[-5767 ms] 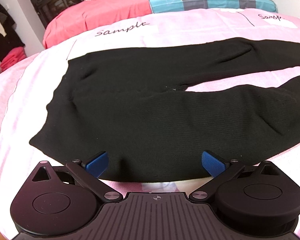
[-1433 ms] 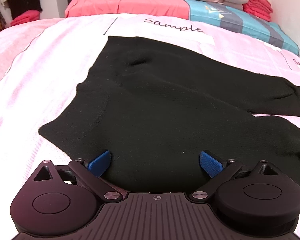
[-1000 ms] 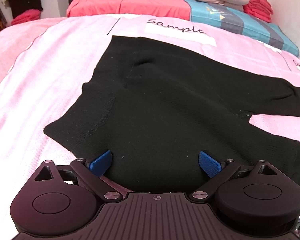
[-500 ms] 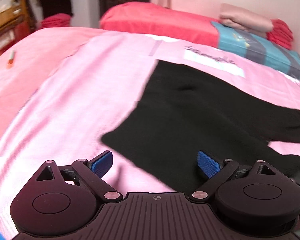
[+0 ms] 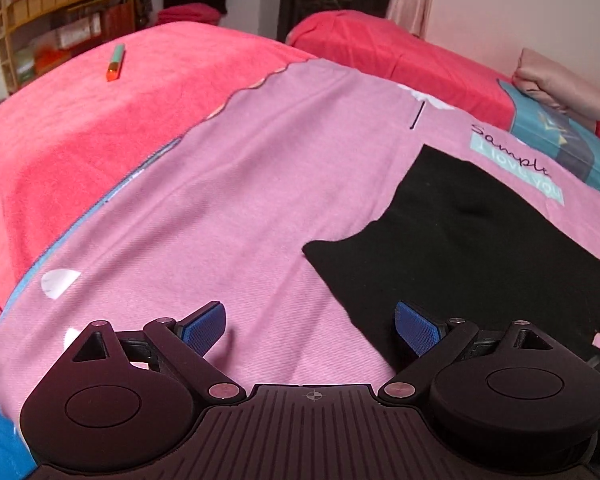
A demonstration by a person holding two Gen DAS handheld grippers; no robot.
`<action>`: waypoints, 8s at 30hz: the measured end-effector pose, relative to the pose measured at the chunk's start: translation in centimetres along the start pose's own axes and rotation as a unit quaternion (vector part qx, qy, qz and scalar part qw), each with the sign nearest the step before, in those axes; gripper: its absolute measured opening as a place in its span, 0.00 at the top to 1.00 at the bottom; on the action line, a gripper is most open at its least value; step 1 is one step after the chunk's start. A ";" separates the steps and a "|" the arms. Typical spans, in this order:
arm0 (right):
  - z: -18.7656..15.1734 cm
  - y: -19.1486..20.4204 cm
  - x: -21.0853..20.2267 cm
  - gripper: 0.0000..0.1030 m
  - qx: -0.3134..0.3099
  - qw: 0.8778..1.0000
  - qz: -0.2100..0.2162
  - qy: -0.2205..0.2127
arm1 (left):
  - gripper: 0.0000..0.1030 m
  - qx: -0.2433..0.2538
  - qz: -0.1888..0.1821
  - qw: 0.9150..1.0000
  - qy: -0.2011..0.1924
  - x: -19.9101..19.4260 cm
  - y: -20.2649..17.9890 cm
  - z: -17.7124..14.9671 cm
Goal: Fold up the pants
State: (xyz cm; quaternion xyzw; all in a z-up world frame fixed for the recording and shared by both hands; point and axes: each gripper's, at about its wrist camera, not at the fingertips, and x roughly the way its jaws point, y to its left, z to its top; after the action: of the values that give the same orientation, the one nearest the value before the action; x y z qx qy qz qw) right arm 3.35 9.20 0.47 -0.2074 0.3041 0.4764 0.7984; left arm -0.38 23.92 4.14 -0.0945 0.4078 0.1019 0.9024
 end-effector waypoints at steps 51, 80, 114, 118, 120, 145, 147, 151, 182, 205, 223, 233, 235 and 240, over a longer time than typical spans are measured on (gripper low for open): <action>4.3 -25.3 7.9 0.31 0.284 0.957 -0.053 0.026 | 0.00 0.124 -0.048 0.991 0.016 7.4 -7.9 -0.6; -24.0 -27.0 -27.3 0.10 0.540 0.748 -0.361 -0.134 | 0.00 0.165 -0.086 0.980 0.064 14.2 -20.1 3.9; -23.1 -25.8 -26.8 0.57 0.544 0.763 -0.342 -0.072 | 0.00 0.138 -0.078 0.987 0.035 8.7 -15.6 2.3; -18.7 -24.3 -19.4 0.49 0.554 0.825 -0.092 -0.057 | 0.00 0.140 -0.068 0.987 0.039 8.9 -14.4 0.7; -17.0 -23.8 -15.1 0.50 0.565 0.824 -0.021 -0.033 | 0.00 0.152 -0.063 0.986 0.023 9.0 -14.3 -0.2; -11.8 -15.4 -15.4 0.40 0.368 0.915 -0.151 -0.067 | 0.00 0.173 -0.033 0.984 -0.006 8.7 -15.2 -1.5; -11.6 -13.6 -16.6 0.38 0.331 0.932 -0.137 -0.059 | 0.00 0.173 -0.033 0.984 -0.006 8.7 -15.2 -1.5; -12.4 -9.7 -18.5 0.28 0.269 0.958 -0.097 -0.029 | 0.00 0.173 -0.032 0.984 -0.007 8.7 -15.2 -1.5; -24.2 -8.4 -27.3 0.21 0.405 0.869 -0.285 0.000 | 0.00 0.170 -0.021 0.985 -0.014 8.8 -15.5 -1.7; -37.8 -6.3 -38.7 0.93 0.596 0.626 -0.481 -0.146 | 0.00 0.169 -0.019 0.985 -0.020 8.5 -15.5 -2.0; -28.8 -5.3 -29.7 0.58 0.445 0.776 -0.447 -0.017 | 0.00 0.168 -0.016 0.985 -0.022 8.5 -15.7 -2.0; -31.1 -6.9 -34.6 0.32 0.518 0.666 -0.535 -0.029 | 0.00 0.169 -0.013 0.985 -0.025 8.5 -15.8 -2.2; -32.5 -6.8 -36.4 0.27 0.548 0.621 -0.559 -0.041 | 0.00 0.168 -0.013 0.985 -0.024 8.5 -15.8 -2.2; -32.8 -5.6 -38.9 0.20 0.538 0.597 -0.592 -0.059 | 0.00 0.168 -0.013 0.985 -0.024 8.4 -15.8 -2.2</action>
State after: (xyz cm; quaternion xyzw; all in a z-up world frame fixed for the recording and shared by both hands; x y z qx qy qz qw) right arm -15.18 -38.45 3.32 0.1540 0.2683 -0.3398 0.8882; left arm 7.62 9.06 -2.28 0.0560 0.3957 0.0223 0.9164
